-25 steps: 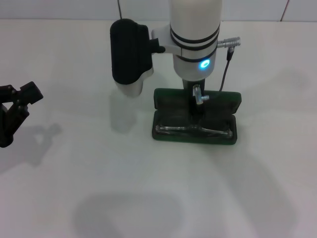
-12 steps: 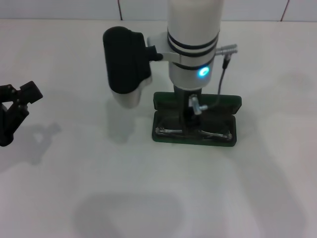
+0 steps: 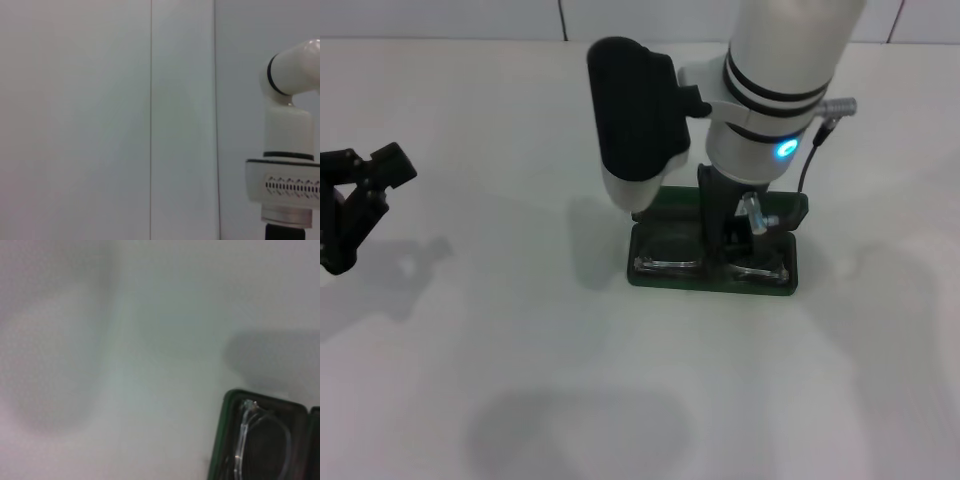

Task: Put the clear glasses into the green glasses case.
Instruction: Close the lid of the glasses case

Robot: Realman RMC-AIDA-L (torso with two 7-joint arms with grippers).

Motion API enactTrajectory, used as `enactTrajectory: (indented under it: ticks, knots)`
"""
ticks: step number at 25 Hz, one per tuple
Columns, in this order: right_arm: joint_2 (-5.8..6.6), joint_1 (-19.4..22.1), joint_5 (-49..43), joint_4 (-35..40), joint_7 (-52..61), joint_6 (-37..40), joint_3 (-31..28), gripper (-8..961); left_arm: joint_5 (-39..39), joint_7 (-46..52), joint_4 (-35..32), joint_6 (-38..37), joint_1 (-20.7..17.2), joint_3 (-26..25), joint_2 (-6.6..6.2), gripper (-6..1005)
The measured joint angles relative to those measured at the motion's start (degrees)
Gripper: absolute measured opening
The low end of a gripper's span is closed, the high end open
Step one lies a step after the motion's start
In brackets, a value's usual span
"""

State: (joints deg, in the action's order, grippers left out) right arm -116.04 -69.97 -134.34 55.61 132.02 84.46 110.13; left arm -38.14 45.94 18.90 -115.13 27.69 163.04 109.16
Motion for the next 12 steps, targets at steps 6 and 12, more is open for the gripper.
enactTrajectory:
  ticks: [6, 12]
  knots:
    - [0.05, 3.55, 0.24, 4.76, -0.39, 0.11, -0.3, 155, 0.3, 0.02, -0.06, 0.0, 0.67, 0.0, 0.08, 138]
    - [-0.02, 6.34, 0.35, 9.13, -1.25, 0.06, -2.4, 156, 0.3, 0.03, -0.09, -0.03, 0.54, 0.0, 0.17, 139]
